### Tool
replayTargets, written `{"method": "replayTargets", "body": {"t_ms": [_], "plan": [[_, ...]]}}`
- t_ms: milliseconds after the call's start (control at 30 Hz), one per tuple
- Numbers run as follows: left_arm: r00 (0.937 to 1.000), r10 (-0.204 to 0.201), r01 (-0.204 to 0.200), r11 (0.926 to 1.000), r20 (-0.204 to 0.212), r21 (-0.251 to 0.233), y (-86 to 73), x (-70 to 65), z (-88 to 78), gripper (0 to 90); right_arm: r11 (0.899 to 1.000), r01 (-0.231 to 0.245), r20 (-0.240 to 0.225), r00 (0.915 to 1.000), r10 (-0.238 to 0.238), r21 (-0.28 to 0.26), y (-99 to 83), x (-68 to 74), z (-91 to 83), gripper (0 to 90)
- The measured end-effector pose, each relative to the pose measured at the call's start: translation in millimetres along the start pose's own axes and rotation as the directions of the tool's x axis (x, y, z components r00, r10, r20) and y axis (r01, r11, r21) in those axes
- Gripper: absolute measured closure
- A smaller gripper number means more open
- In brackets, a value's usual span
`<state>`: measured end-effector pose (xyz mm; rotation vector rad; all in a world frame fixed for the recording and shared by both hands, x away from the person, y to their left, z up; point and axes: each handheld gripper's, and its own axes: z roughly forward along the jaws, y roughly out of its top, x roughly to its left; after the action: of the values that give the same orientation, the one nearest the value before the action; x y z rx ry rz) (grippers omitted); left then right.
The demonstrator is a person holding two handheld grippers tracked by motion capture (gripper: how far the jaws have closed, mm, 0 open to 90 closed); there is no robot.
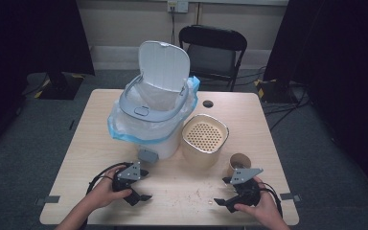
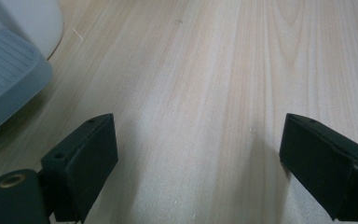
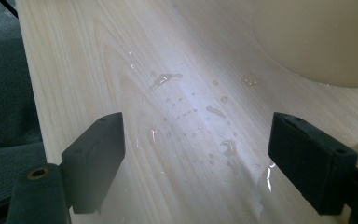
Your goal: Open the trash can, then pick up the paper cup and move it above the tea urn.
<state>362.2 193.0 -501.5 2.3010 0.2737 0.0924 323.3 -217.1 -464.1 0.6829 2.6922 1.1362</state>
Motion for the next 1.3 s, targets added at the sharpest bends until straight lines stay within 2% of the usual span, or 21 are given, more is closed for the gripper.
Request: {"method": "replayTargets", "body": {"t_ms": [200,467,1100,1300], "plan": [[0.9999,0.008,-0.008,1.0000,0.007,0.001,0.1,0.3,0.2,9.2,1.000,-0.012,0.003,0.9999,0.012,-0.011,-1.9,-2.6,-4.9,18.1],[0.9997,0.015,-0.015,0.9999,0.018,0.000,-0.2,0.9,0.4,8.4,1.000,-0.026,0.021,0.9994,0.026,0.000,-9.7,-7.3,-13.1,17.9],[0.9995,0.023,-0.023,0.9997,0.023,-0.003,-0.6,1.6,0.4,8.1,0.997,-0.077,0.083,0.9937,0.075,0.024,-32.9,-13.5,-35.0,17.7],[0.9995,0.023,-0.023,0.9997,0.023,-0.002,-0.6,1.6,0.4,8.1,0.996,-0.092,0.109,0.9900,0.090,0.018,-39.0,-21.1,-40.7,17.7]]}}
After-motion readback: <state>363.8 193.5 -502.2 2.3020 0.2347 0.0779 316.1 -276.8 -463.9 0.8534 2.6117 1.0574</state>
